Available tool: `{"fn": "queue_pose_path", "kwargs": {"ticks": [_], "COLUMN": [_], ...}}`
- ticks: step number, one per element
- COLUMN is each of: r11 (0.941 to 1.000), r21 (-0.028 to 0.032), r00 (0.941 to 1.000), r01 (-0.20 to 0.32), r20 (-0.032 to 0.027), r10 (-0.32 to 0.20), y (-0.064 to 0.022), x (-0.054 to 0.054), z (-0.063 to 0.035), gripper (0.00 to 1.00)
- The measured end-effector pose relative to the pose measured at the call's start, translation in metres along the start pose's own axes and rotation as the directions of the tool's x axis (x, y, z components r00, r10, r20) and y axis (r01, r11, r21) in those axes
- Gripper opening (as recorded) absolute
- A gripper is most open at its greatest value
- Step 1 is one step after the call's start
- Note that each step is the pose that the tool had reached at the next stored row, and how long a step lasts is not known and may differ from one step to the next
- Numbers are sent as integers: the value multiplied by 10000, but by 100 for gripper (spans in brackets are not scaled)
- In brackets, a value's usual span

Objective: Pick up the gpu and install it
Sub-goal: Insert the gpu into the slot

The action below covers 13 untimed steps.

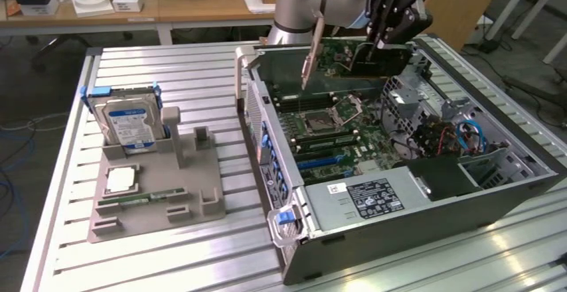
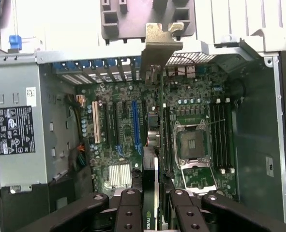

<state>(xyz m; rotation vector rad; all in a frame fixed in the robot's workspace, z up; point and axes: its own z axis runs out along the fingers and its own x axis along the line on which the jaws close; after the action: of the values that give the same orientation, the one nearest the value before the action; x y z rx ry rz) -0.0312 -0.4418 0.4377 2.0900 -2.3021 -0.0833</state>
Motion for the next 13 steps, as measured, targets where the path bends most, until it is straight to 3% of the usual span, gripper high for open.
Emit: {"fn": "queue_pose_path", "kwargs": {"ticks": [9, 11, 13], "r11": [9999, 9998, 9995], "r21": [70, 146, 297], "r00": [10000, 9999, 9999], "r01": [93, 101, 115], "r20": [-5, 4, 17], "r10": [-93, -102, -116], "y": [-1, -2, -3], "x": [1, 1, 1], "z": [33, 38, 41], "gripper": [26, 26, 26]}}
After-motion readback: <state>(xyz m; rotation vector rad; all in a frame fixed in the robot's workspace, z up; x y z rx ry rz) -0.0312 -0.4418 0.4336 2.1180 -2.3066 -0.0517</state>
